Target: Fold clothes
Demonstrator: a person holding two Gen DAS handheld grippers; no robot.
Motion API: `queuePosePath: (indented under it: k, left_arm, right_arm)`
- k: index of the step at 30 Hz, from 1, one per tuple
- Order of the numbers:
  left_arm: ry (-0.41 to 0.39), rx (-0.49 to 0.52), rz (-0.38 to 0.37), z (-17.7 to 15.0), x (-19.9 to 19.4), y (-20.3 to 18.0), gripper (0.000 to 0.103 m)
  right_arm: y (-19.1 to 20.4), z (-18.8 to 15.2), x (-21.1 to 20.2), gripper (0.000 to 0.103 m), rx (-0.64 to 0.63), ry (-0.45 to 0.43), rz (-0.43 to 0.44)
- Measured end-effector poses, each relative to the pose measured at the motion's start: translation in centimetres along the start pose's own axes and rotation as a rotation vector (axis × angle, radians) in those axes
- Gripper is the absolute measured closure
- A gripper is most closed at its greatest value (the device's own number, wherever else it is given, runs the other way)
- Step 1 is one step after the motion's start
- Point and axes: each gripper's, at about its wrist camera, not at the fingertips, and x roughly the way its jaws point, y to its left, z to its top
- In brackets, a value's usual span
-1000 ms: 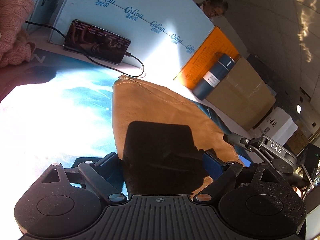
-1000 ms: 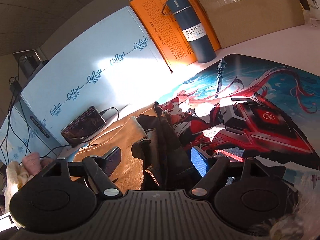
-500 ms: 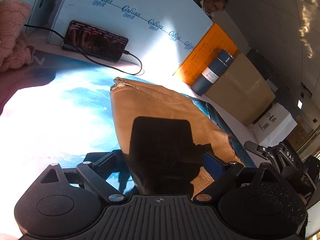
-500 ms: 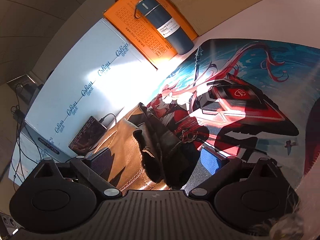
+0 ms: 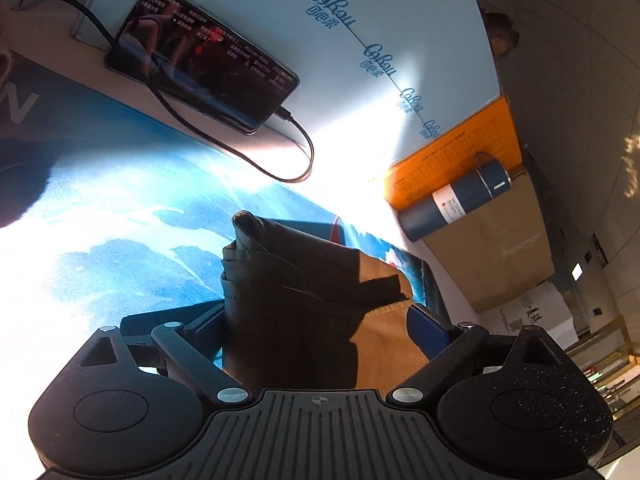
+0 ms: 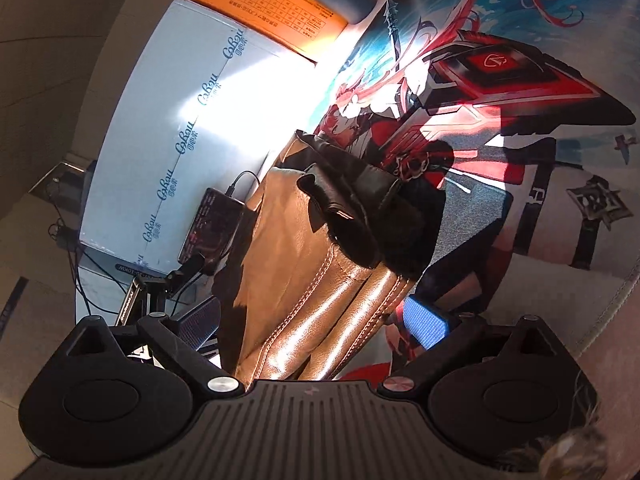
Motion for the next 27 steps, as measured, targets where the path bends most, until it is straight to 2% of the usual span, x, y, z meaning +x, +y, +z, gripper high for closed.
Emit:
queuePosePath:
  k: [5, 6, 8, 9, 10, 11, 12, 14, 19, 24, 27]
  left_arm:
    - [-0.035, 0.092, -0.011, -1.3, 0.0, -0.6, 0.009]
    - [-0.046, 0.114, 0.005, -1.6, -0.1, -0.8, 0.012]
    - [-0.066, 0.184, 0.072, -2.2, -0.1, -1.4, 0.030]
    - [-0.075, 0.221, 0.108, -2.5, 0.0, -1.7, 0.048]
    - [-0.084, 0.254, 0.132, -2.7, 0.1, -1.9, 0.059]
    - [-0.089, 0.273, 0.141, -2.8, 0.1, -2.0, 0.061]
    - [-0.094, 0.285, 0.143, -3.0, 0.1, -2.0, 0.065]
    - [-0.105, 0.292, 0.142, -3.2, 0.0, -2.1, 0.069]
    - [-0.130, 0.315, 0.094, -3.6, -0.6, -3.4, 0.085]
    - [-0.143, 0.370, 0.030, -4.4, -0.3, -6.4, 0.089]
    - [-0.148, 0.408, -0.008, -4.8, 1.0, -8.8, 0.090]
  right_arm:
    - [2.1, -1.4, 2.1, 0.001, -0.049, -0.107, -0.062]
    - [2.3, -1.6, 2.3, 0.002, -0.063, -0.127, -0.073]
    - [2.5, -2.0, 2.8, 0.007, -0.096, -0.141, -0.080]
    - [2.6, -2.2, 3.0, 0.027, -0.114, -0.145, -0.082]
    - [2.5, -2.3, 3.3, 0.039, -0.118, -0.148, -0.087]
    - [2.2, -2.4, 3.5, 0.058, -0.112, -0.150, -0.094]
    - [2.0, -2.4, 3.7, 0.068, -0.106, -0.151, -0.091]
    - [1.5, -2.3, 3.9, 0.076, -0.091, -0.151, -0.069]
    - [1.3, -1.6, 2.6, 0.086, -0.130, -0.191, 0.029]
    - [1.4, -0.5, 0.6, 0.087, -0.195, -0.245, 0.140]
    - [0.4, 0.8, -0.8, 0.087, -0.208, -0.280, 0.166]
